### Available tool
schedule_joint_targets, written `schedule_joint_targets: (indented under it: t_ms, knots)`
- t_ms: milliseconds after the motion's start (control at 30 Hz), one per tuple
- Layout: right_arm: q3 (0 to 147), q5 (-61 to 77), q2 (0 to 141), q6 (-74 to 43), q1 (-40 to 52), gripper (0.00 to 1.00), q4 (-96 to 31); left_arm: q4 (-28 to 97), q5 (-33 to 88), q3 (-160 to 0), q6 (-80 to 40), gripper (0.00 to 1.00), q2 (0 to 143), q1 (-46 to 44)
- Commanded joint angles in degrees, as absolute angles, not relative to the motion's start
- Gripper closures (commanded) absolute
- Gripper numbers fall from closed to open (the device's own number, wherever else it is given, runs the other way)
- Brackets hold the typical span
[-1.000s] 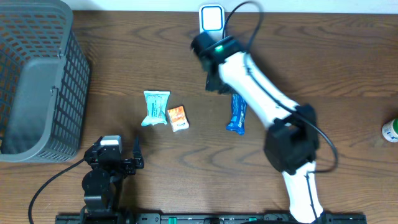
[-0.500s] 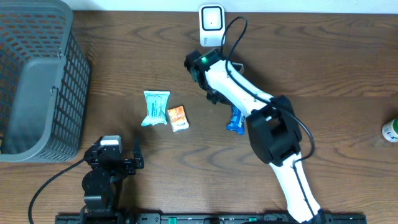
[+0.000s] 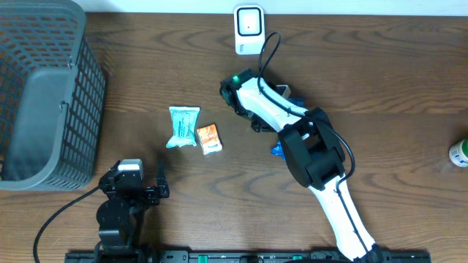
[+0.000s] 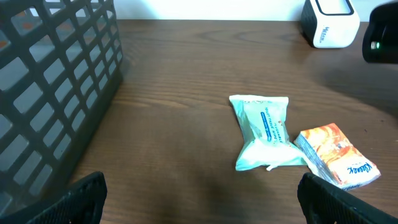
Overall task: Scan the item barcode
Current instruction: 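Move the right gripper to the blue bar and grasp it, then lift the blue bar and hold it before the white scanner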
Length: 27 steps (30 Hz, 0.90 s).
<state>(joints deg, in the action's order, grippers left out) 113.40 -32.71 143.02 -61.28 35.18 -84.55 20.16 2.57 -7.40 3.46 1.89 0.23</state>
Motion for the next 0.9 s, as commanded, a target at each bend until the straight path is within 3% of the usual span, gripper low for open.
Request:
schedule_joint_targets:
  t_ms: [0, 200, 467, 767, 867]
  knots:
    - [110.5, -30.9, 145.4, -62.7, 35.7, 0.99, -84.6, 20.4, 1.7, -6.2, 4.3, 0.02, 1.8, 0.4]
    - [117.1, -28.9, 143.4, -59.4, 35.3, 0.99, -91.8, 20.4, 1.7, -6.2, 4.3, 0.02, 1.8, 0.4]
    - [133.0, -5.8, 138.5, -45.9, 32.4, 0.98, -97.3, 20.4, 1.7, -6.2, 4.3, 0.02, 1.8, 0.4]
    - [136.5, -1.7, 132.9, -46.8, 31.1, 0.99, -92.2, 20.4, 1.7, -6.2, 4.3, 0.02, 1.8, 0.4]
    - [136.5, -1.9, 131.9, -53.9, 31.1, 0.99, -88.1, 20.4, 1.7, -6.2, 4.3, 0.02, 1.8, 0.4]
